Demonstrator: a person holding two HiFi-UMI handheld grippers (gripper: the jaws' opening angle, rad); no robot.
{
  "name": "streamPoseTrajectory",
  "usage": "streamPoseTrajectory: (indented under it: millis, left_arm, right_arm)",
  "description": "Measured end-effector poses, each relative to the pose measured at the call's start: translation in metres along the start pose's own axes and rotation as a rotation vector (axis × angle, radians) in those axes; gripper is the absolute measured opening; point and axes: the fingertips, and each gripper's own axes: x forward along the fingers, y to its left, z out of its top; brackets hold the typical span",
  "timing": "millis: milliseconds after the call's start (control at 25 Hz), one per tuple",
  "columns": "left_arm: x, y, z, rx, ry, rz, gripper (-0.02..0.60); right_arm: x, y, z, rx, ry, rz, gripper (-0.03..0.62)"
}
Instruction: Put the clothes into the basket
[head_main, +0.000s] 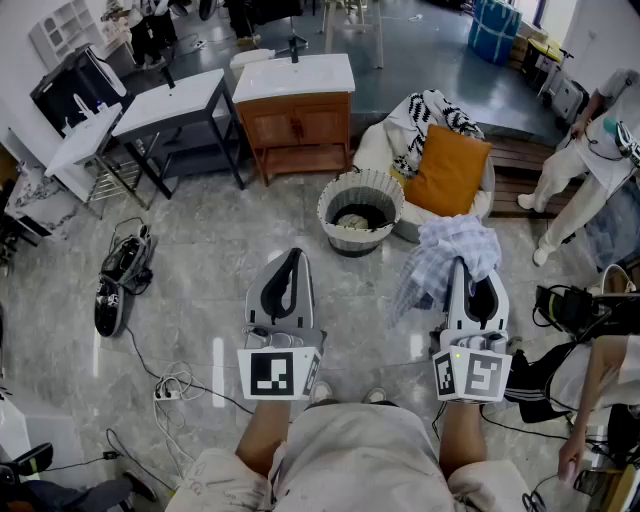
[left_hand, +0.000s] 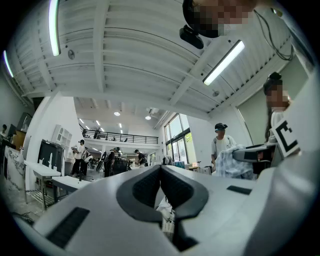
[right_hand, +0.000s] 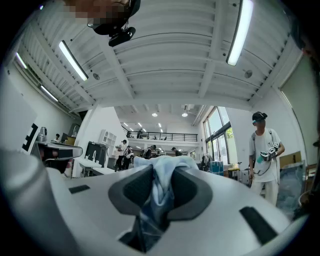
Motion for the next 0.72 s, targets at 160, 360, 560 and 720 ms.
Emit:
streamPoseTrajectory:
  millis: [160,360,560,720]
  left_arm:
    - [-0.001,0.008,0.001,-0.007,-0.005,0.001,0.005]
    - [-0.006,0.028,-0.004,-0.013,-0.003,-0.012,0.006]
    - [-0.007,0.046,-0.011,-0.025,0.009,-0.028,0.005]
    - [-0.009,0.068,-0.013,-0.027,0.01,-0.054,0.005]
  right_arm:
    - [0.003,0.007,0.001,-0.007,-0.006,0.001,0.074]
    - [0.007,0.025,0.002,-0.014,0.001,-0.011,0.074]
    - [0.012,0.039,-0.009,-0.009,0.006,-0.019,0.073]
    - [0.021,0.061,-0.01,0.018,0.004,-0.046,0.074]
